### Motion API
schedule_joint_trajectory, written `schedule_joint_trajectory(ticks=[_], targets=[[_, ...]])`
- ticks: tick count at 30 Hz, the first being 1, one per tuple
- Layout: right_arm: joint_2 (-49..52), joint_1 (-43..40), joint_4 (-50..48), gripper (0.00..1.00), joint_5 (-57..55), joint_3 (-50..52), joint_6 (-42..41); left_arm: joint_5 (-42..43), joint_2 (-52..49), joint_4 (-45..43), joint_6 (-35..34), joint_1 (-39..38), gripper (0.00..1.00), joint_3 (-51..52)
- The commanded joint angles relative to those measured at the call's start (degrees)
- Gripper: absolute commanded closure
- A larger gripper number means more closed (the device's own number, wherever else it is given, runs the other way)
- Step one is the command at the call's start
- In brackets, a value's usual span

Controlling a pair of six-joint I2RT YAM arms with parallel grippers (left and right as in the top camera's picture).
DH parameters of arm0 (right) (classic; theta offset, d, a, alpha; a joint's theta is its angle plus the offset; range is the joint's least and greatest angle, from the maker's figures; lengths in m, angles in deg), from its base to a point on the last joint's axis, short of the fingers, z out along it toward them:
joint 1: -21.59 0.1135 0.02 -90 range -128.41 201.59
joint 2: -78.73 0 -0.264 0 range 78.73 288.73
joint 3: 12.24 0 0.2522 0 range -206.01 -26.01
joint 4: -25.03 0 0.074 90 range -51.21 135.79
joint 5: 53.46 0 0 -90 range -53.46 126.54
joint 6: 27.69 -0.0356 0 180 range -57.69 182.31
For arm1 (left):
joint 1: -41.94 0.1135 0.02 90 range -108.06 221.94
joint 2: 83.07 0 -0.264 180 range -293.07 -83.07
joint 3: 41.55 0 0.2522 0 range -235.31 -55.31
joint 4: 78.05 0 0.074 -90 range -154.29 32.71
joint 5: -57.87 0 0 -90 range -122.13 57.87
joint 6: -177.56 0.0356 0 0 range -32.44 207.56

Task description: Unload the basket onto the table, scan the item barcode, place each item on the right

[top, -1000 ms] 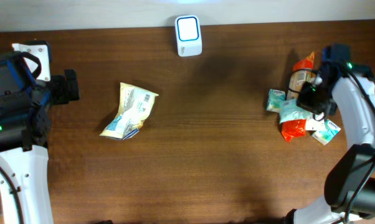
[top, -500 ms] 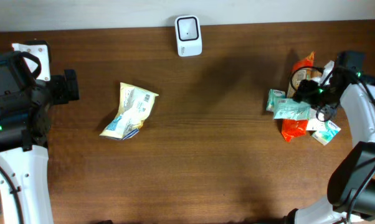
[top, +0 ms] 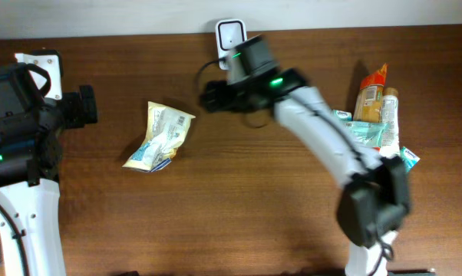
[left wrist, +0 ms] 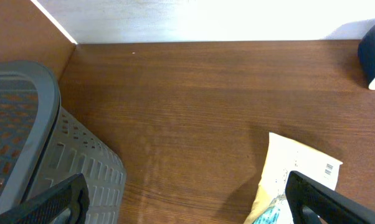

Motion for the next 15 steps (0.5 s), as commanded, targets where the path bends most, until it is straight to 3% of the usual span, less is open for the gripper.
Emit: schedule_joint_trajectory(ticks=[1, 6, 10, 12, 15], targets=[[6.8, 7.0, -5.7, 0.17, 5.3, -0.4, -4.6, 0.7, 0.0, 0.0, 0.7, 0.3, 0.01, -0.5], [13.9, 14.3, -7.0, 0.2, 7.4, -0.3, -4.5, 0.7, 0.0, 0.0, 0.7, 0.3, 0.01, -0.5], [17.4, 16.0, -5.4, 0.29, 7.6, -0.3, -4.5, 0.7, 0.0, 0.0, 0.7, 0.3, 0.01, -0.5], [18.0, 16.0, -6.1, 0.39, 7.7, -0.3, -4.4, 0.7, 0.0, 0.0, 0.7, 0.3, 0.01, -0.5], [18.0, 15.6, -6.4, 0.71, 6.7, -0.3, -3.6, 0.7, 0.0, 0.0, 0.7, 0.3, 0.01, -0.5]])
